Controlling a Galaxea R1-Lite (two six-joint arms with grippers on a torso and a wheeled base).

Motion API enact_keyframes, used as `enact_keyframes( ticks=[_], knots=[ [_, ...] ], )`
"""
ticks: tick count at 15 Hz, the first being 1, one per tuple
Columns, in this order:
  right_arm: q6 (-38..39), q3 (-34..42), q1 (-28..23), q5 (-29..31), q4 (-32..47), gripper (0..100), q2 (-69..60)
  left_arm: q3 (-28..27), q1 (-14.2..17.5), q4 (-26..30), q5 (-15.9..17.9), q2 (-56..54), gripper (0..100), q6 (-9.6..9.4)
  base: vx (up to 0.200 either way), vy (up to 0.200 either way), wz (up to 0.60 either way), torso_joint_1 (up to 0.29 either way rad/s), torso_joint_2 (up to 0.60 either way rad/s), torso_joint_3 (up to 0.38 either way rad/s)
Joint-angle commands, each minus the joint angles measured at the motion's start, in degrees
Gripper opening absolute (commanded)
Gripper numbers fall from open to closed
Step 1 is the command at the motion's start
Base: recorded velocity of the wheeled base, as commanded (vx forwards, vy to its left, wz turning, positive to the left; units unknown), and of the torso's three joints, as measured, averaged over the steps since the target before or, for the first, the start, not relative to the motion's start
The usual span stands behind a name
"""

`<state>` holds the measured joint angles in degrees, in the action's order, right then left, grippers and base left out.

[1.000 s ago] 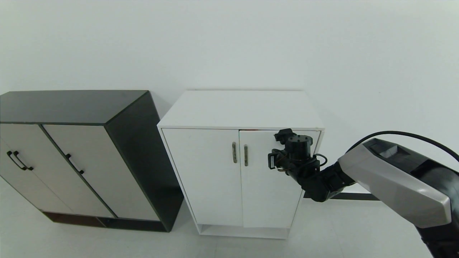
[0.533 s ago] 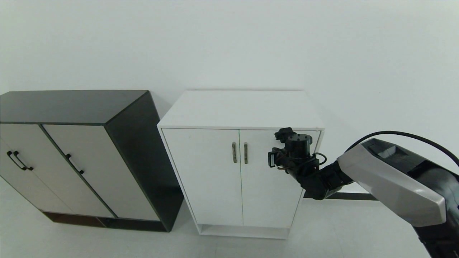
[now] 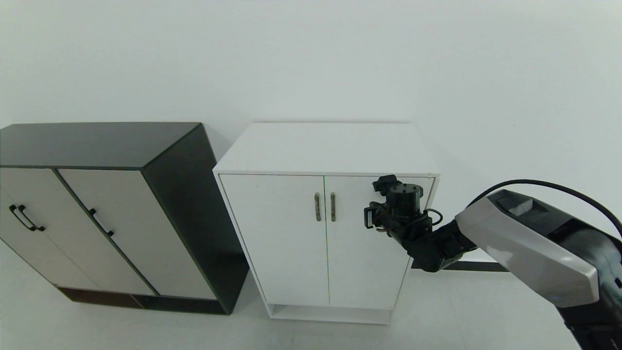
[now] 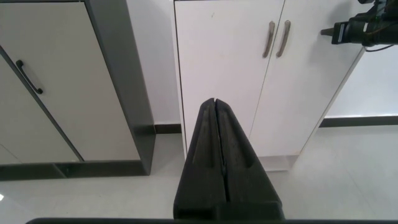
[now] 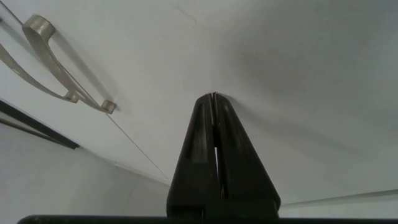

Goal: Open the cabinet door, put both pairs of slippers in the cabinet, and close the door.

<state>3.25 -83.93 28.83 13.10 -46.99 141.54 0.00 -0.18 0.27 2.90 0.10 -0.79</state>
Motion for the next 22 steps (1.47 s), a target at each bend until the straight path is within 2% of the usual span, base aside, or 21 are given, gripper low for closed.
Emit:
enact_keyframes(
  ticks=[1, 3, 6, 9, 10, 11, 13, 16, 17, 19, 22],
  knots=[
    [0.0, 0.17, 0.09, -0.01, -0.03, 0, 0.05, 0.0, 0.01, 0.0, 0.09, -0.01, 0, 0.0, 0.0, 0.0, 0.0, 0.0, 0.0, 0.0],
    [0.0, 2.11, 0.35, 0.34, -0.47, 0, -1.18, 0.0, 0.01, 0.0, 0.0, -0.01, 0, 0.0, 0.0, 0.0, 0.0, 0.0, 0.0, 0.0],
    [0.08, 9.4, 0.52, 0.43, -2.93, 0, -6.11, 0.0, 0.01, 0.0, -0.09, -0.01, 0, 0.0, 0.0, 0.0, 0.0, 0.0, 0.0, 0.0],
    [0.26, 20.04, 0.52, 0.52, -6.35, 0, -13.31, 0.0, 0.01, -0.09, -0.09, -0.01, 0, 0.0, 0.0, 0.0, 0.0, 0.0, 0.0, 0.0],
    [0.26, 20.56, 0.52, 0.52, -6.62, 0, -13.66, 0.0, 0.01, 0.0, -0.09, -0.01, 0, 0.0, 0.0, 0.0, 0.0, 0.0, 0.0, 0.0],
    [0.26, 27.59, 0.52, 1.4, -9.78, 0, -17.97, 0.0, 0.01, 0.0, -0.09, -0.01, 0, 0.0, 0.0, 0.0, 0.0, 0.0, 0.0, 0.0],
    [0.44, 33.75, 0.52, 3.07, -10.66, 0, -22.28, 0.0, 0.01, 0.0, -0.09, -0.01, 0, 0.0, 0.0, 0.0, 0.0, 0.0, 0.0, 0.0],
    [1.05, 48.42, -1.23, 6.41, -12.16, 0, -32.91, 0.0, 0.01, 0.0, -0.09, -0.01, 0, 0.0, 0.0, 0.0, 0.0, 0.0, 0.0, 0.0],
    [1.05, 50.53, -1.5, 7.02, -12.77, 0, -34.32, 0.0, 0.01, 0.0, -0.09, -0.01, 0, 0.0, 0.0, 0.0, 0.0, 0.0, 0.0, 0.0],
    [1.05, 61.52, -3.43, 10.01, -15.93, 0, -42.14, 0.0, 0.01, 0.0, -0.09, -0.01, 0, 0.0, 0.0, 0.0, 0.0, 0.0, 0.0, 0.0],
    [0.61, 71.98, -5.54, 10.45, -16.02, 0, -53.74, 0.0, 0.01, 0.0, -0.09, -0.01, 0, -0.09, 0.0, 0.0, 0.0, 0.0, 0.0, 0.0]
  ],
)
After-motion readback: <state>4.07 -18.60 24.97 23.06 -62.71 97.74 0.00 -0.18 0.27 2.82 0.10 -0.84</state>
